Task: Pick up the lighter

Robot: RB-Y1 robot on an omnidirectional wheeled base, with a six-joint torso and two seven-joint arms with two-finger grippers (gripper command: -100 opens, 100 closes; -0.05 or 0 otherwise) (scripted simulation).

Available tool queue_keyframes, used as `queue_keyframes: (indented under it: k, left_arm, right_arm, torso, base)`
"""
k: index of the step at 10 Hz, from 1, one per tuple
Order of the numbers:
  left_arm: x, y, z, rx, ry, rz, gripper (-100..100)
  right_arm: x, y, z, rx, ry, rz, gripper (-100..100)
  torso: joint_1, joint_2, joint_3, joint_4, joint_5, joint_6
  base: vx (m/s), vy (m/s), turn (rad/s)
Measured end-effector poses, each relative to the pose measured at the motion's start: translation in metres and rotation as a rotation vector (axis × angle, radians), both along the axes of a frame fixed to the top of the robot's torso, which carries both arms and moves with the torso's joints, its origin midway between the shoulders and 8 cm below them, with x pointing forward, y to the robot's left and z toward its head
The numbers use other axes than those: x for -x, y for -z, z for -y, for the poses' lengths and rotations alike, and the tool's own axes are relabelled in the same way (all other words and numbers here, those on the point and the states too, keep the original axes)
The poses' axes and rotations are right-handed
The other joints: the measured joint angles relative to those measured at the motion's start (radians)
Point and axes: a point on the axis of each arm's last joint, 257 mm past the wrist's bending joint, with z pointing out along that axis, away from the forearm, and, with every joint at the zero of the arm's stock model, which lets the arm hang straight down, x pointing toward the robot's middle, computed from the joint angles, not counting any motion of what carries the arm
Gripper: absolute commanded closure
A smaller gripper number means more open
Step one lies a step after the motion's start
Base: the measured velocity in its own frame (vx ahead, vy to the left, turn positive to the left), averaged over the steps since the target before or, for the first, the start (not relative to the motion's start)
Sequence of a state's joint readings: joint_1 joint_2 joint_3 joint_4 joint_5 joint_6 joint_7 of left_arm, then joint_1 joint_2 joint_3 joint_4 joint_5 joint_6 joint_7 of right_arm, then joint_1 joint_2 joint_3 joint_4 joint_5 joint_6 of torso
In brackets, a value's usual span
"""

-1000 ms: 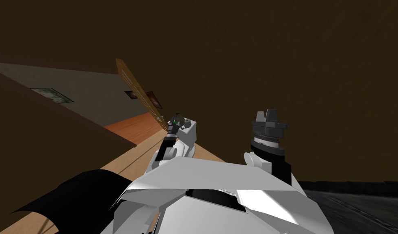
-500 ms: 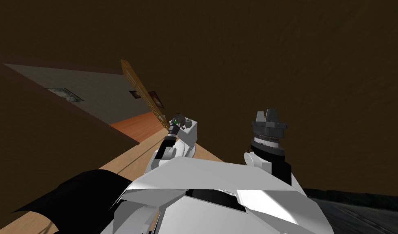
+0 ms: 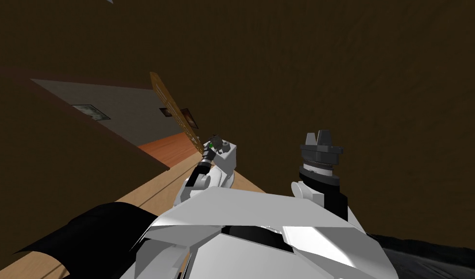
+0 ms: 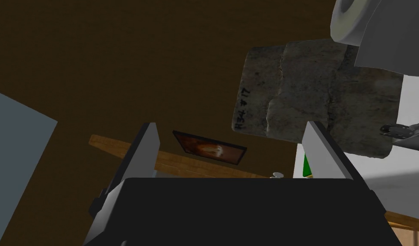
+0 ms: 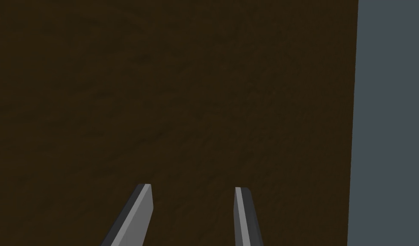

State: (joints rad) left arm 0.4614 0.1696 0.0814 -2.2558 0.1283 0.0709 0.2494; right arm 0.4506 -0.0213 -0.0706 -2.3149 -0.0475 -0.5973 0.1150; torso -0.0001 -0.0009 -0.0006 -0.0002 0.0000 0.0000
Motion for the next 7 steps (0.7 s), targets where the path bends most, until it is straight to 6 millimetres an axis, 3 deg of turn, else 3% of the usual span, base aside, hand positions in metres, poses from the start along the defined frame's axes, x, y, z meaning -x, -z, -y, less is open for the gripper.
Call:
queue_keyframes:
  k: [7]
  left_arm:
    - [-0.006, 0.042, 0.0, 0.132, 0.023, -0.158, -100]
  right_arm:
    - [0.0, 0.0, 0.0, 0.0, 0.0, 0.0, 0]
  torso:
    - [0.0, 0.0, 0.0, 0.0, 0.0, 0.0]
  base:
    - [0.008, -0.005, 0.044]
